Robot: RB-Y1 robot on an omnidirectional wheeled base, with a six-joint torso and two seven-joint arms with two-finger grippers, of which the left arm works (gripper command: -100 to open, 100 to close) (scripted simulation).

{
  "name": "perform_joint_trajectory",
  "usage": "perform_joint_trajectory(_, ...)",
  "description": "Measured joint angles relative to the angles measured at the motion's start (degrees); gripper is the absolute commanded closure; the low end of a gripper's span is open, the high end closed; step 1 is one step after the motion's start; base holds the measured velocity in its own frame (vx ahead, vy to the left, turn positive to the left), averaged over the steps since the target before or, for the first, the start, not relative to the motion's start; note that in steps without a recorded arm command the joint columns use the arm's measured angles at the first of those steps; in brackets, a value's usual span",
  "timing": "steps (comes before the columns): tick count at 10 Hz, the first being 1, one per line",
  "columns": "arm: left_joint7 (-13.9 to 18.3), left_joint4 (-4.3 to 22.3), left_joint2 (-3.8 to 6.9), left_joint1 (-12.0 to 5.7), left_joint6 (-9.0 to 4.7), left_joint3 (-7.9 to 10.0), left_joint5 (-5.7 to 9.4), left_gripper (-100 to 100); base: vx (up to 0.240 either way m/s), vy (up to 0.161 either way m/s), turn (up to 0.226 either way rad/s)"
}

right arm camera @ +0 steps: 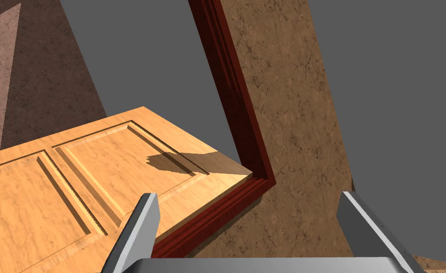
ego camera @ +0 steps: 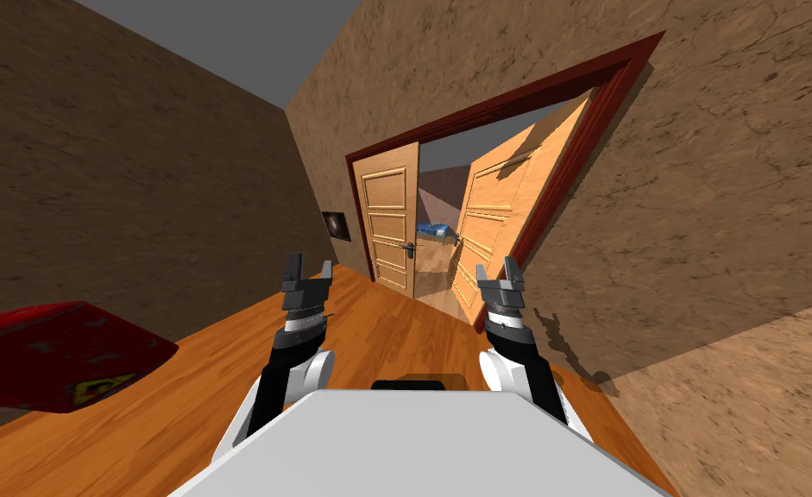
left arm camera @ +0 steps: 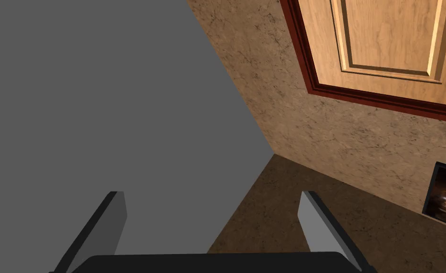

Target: Push the door open

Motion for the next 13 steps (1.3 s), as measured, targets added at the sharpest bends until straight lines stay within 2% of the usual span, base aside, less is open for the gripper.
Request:
perform_joint_trajectory(1,0.16,1.15,0.53,-0.92,0.25,0.18,0.19,-100,0.084,0.033,-0.017)
perform_joint_trajectory(4,-0.06,4.57,1.17,-2.66,0.47,-0.91,-0.03,-100,0.071,0.039,-0.021)
perform_joint_trajectory(6,0.34,7.06,2.07,-3.89,0.34,-0.63,0.37,-100,0.072,0.010,-0.015)
perform_joint_trajectory(8,0.28,9.23,2.41,-5.44,0.80,-1.11,0.29,-100,0.074,0.017,-0.021)
perform_joint_trajectory(13,0.34,16.77,3.60,-9.65,1.08,-2.03,0.48,-100,0.084,0.028,-0.025)
